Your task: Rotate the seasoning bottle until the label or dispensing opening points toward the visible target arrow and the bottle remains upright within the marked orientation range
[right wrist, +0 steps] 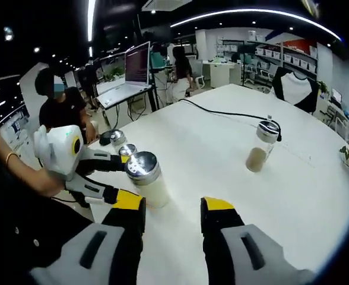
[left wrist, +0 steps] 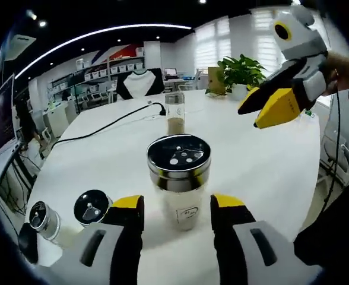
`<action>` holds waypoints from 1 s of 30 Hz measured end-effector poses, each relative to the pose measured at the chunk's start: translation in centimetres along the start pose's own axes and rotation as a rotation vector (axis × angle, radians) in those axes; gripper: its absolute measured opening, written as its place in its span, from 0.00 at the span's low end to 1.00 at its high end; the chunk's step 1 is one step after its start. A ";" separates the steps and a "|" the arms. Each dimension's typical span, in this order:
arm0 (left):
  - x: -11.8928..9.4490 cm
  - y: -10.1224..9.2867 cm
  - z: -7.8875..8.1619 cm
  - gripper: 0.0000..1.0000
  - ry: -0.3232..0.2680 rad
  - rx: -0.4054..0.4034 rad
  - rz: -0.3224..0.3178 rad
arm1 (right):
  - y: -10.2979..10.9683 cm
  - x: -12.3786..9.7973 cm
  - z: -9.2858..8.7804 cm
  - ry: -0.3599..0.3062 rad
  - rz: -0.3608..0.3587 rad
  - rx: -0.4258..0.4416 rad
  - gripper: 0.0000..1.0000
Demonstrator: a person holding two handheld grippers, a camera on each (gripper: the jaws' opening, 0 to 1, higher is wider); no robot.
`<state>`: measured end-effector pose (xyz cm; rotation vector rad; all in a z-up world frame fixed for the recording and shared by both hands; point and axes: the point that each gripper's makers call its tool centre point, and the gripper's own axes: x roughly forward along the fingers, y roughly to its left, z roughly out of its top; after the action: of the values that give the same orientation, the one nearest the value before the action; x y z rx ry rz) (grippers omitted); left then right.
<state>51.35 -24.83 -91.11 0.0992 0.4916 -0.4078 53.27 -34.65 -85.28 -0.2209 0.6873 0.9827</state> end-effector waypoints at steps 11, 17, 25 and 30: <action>-3.1 1.0 1.2 0.56 -0.028 0.116 -0.003 | -1.7 -0.7 0.4 -0.024 -0.048 0.038 0.36; -4.6 3.4 -0.8 0.56 0.015 0.091 0.057 | -1.5 -0.5 0.5 -0.027 -0.051 0.045 0.36; -4.1 6.6 -1.9 0.52 0.043 0.022 0.137 | -0.8 0.2 1.1 -0.013 -0.042 0.026 0.36; -3.1 7.9 -2.4 0.51 0.064 -0.020 0.152 | -0.6 0.3 1.2 -0.012 -0.045 0.022 0.36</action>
<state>50.98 -16.05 -91.81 0.1293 0.5476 -0.2515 54.37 -34.20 -84.57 -0.2108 0.6793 0.9323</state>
